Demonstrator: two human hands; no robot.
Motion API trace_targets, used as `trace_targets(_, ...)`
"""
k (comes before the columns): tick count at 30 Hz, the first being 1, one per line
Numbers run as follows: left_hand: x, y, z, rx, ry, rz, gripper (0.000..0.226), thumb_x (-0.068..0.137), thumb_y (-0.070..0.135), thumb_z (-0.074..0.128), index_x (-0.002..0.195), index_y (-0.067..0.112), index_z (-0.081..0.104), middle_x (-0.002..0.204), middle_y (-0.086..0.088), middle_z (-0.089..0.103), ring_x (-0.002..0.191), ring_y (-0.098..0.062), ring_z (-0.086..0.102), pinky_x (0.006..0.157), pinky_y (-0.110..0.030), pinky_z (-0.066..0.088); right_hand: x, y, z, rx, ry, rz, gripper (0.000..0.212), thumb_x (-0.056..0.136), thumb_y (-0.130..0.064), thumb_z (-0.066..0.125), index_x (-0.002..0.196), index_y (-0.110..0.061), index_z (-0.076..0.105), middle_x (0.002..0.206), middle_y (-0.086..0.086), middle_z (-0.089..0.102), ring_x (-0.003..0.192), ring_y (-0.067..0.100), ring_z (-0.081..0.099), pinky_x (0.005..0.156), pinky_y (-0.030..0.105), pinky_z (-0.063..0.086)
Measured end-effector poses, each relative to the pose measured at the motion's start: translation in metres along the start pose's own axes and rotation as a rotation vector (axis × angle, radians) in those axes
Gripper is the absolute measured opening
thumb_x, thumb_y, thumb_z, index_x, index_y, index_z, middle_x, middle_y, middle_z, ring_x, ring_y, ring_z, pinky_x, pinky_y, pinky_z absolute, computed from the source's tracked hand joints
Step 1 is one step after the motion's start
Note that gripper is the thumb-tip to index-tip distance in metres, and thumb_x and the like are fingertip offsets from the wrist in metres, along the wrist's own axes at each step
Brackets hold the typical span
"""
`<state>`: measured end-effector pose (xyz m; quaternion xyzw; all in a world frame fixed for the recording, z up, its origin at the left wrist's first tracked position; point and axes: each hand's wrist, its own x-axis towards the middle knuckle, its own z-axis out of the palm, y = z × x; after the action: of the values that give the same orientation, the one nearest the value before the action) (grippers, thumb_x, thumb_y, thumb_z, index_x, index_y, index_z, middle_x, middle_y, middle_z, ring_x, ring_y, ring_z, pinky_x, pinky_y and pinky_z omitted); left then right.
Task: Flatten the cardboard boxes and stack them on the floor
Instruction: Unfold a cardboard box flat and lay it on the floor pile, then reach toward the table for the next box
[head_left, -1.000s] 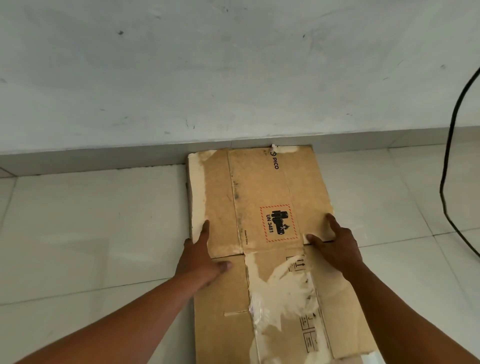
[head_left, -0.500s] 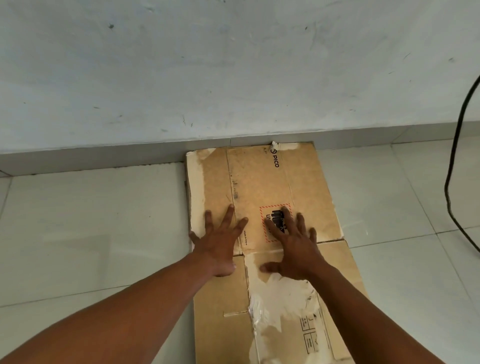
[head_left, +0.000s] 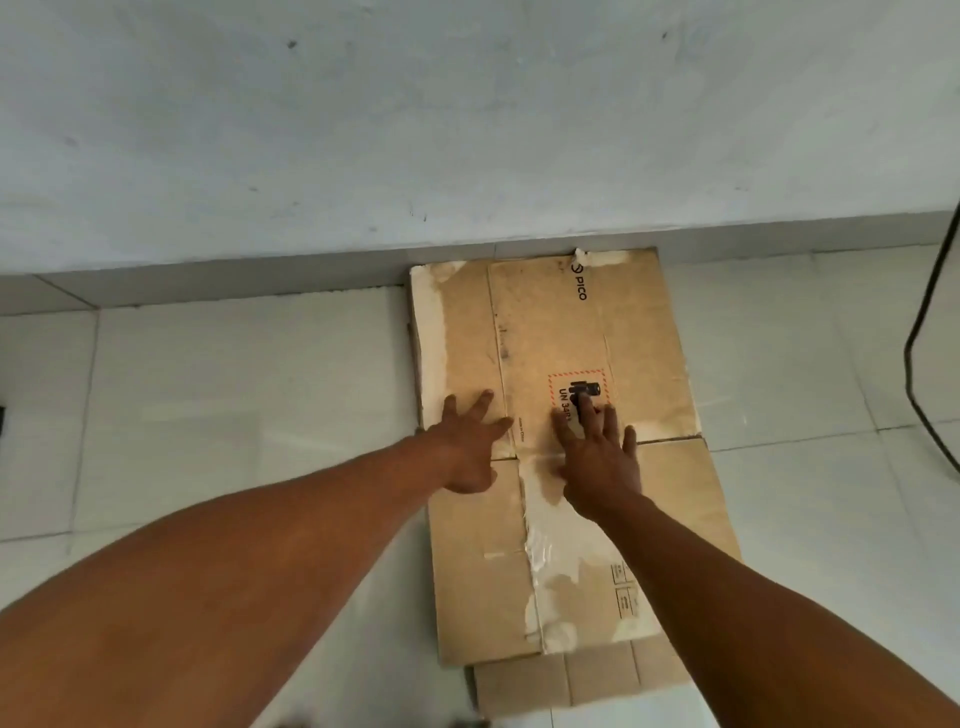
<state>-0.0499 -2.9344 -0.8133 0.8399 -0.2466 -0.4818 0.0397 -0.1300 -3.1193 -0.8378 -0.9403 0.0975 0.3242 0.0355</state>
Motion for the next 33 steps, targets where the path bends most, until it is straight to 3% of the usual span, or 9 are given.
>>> trace_targets(2,-0.047,-0.002,-0.013,-0.018,0.002,0.038,0.076,0.096,0.035,0.054,0.155,0.039,0.006,0.163,0.006,-0.019,0.149,-0.037,-0.015,0.114,-0.062,0.025,-0.03,-0.012,-0.004,0.044,0.009,-0.042,0.073,0.092,-0.018,0.058,0.155,-0.027,0.024,0.166,0.013,-0.002,0.153,0.035,-0.001,0.122,0.051,0.014)
trace_targets(5,-0.149,-0.003,-0.035,-0.137,0.042,-0.007,0.072,0.097,0.03,0.053,0.156,0.033,0.012,0.165,0.0,-0.009,0.15,-0.034,-0.012,0.114,-0.056,0.03,-0.105,-0.029,-0.034,0.243,-0.139,-0.09,0.052,0.091,-0.012,0.053,0.142,-0.022,0.049,0.157,0.012,0.035,0.151,0.027,0.019,0.117,0.04,0.032)
trace_targets(10,-0.34,0.004,-0.078,-0.284,0.03,-0.102,0.068,0.099,0.032,0.05,0.157,0.027,0.015,0.165,-0.004,-0.001,0.151,-0.03,-0.003,0.119,-0.047,0.024,-0.251,-0.053,-0.151,0.44,-0.237,-0.009,0.041,0.089,-0.001,0.052,0.126,-0.016,0.064,0.134,0.007,0.062,0.124,0.022,0.056,0.103,0.025,0.038)
trace_targets(15,-0.534,-0.002,-0.142,-0.426,0.185,-0.202,0.066,0.099,0.033,0.051,0.155,0.026,0.019,0.164,-0.007,0.007,0.15,-0.028,0.007,0.119,-0.044,0.024,-0.355,-0.11,-0.297,0.43,-0.283,-0.045,0.031,0.097,-0.01,0.053,0.125,-0.016,0.064,0.111,0.003,0.066,0.093,0.016,0.057,0.092,0.026,0.048)
trace_targets(20,-0.703,-0.046,-0.18,-0.529,0.502,-0.315,0.061,0.099,0.036,0.051,0.154,0.029,0.024,0.164,-0.001,0.012,0.15,-0.021,0.013,0.119,-0.037,0.024,-0.419,-0.216,-0.411,0.355,-0.192,-0.176,0.026,0.097,-0.014,0.053,0.12,-0.018,0.066,0.12,0.005,0.066,0.115,0.02,0.061,0.099,0.023,0.043)
trace_targets(22,-0.759,-0.072,-0.18,-0.567,0.63,-0.358,0.06,0.099,0.036,0.05,0.153,0.03,0.025,0.164,0.001,0.011,0.151,-0.019,0.013,0.119,-0.036,0.023,-0.438,-0.268,-0.441,0.369,-0.099,-0.224,0.016,0.093,-0.015,0.062,0.102,-0.022,0.073,0.107,0.004,0.069,0.104,0.018,0.062,0.101,0.025,0.04)
trace_targets(25,-0.84,-0.131,-0.157,-0.608,0.772,-0.441,0.059,0.098,0.038,0.052,0.152,0.032,0.028,0.164,0.003,0.012,0.149,-0.017,0.017,0.118,-0.035,0.026,-0.463,-0.356,-0.463,0.372,-0.044,-0.312,0.015,0.086,-0.014,0.066,0.086,-0.027,0.074,0.084,-0.007,0.071,0.086,0.014,0.065,0.101,0.034,0.046)
trace_targets(28,-0.913,-0.192,-0.122,-0.646,0.827,-0.499,0.058,0.097,0.04,0.052,0.151,0.033,0.03,0.163,0.004,0.012,0.146,-0.018,0.025,0.117,-0.035,0.028,-0.488,-0.443,-0.465,0.355,-0.053,-0.397,0.022,0.086,-0.015,0.062,0.085,-0.036,0.069,0.091,-0.004,0.073,0.092,0.019,0.07,0.091,0.034,0.053)
trace_targets(33,-1.047,-0.289,-0.057,-0.723,0.938,-0.576,0.056,0.097,0.039,0.054,0.149,0.037,0.033,0.161,0.01,0.015,0.138,-0.015,0.038,0.113,-0.03,0.031,-0.551,-0.593,-0.447,0.44,-0.056,-0.482,0.016,0.086,-0.016,0.061,0.089,-0.028,0.071,0.091,-0.001,0.072,0.084,0.019,0.067,0.08,0.034,0.051)
